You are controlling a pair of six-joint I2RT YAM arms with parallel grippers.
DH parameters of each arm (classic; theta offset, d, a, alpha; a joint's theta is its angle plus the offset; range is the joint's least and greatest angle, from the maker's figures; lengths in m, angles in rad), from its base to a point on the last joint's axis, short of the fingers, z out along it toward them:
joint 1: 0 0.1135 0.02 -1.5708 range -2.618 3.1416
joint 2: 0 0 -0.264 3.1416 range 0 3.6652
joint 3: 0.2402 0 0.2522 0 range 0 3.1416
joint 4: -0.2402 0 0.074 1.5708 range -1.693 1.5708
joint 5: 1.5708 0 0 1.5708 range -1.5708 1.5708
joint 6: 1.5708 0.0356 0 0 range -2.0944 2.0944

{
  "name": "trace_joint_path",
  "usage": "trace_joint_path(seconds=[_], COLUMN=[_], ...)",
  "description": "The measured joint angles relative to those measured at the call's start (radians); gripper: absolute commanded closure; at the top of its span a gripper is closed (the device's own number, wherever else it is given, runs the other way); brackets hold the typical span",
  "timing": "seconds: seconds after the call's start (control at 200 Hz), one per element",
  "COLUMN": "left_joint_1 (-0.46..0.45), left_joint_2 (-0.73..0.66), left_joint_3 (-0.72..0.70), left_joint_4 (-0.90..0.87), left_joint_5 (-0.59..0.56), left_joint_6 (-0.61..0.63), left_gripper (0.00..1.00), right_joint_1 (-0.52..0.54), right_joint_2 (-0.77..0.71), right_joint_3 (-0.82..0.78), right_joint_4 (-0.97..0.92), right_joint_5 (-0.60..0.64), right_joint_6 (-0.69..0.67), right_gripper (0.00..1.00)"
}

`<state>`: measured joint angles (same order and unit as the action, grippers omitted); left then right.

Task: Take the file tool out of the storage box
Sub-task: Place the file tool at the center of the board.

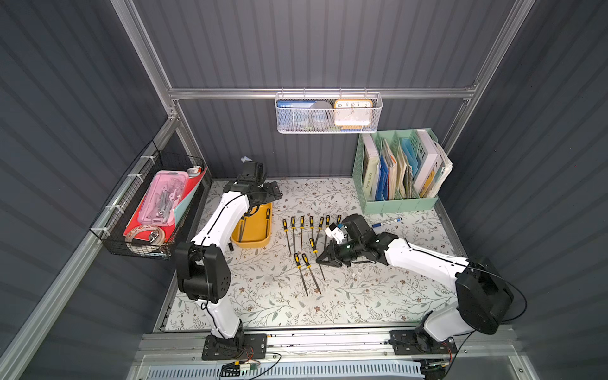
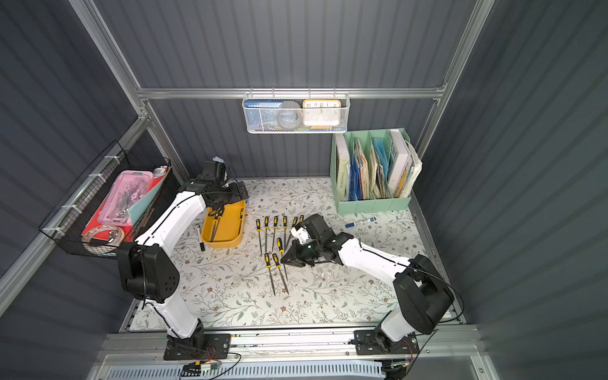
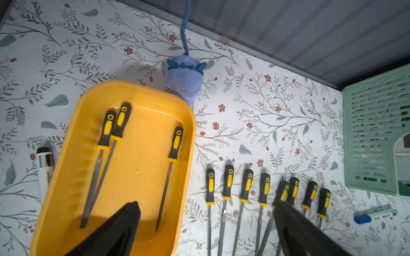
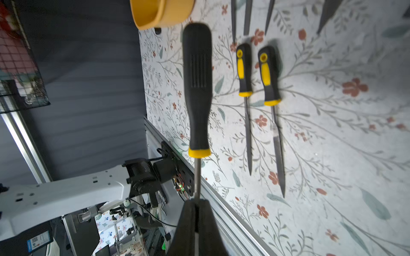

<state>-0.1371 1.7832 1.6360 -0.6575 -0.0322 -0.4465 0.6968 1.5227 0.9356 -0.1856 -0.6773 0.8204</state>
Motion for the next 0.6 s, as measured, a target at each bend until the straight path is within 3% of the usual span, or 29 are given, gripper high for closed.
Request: trace_joint_path(seconds=[0.28,0.6], left_joint_1=[0.024,0.034], left_joint_2=[0.016,0.05], left_joint_3=[-0.017,-0.04], left_joint_4=[0.005,0.01], left_joint_5=[-0.036,-0.063], left_joint_6=[0.009,0.011], left_gripper=[0.0,0.0], right_joint_1=[0.0,-0.002], right_joint_2=[0.08,0.225], right_joint_3=[-0.122,-0.142], right_joint_4=[0.083,0.256], right_joint_5=[-0.036,-0.055], right_joint_6=[-0.034,-0.019], right_gripper=[1.0,1.0])
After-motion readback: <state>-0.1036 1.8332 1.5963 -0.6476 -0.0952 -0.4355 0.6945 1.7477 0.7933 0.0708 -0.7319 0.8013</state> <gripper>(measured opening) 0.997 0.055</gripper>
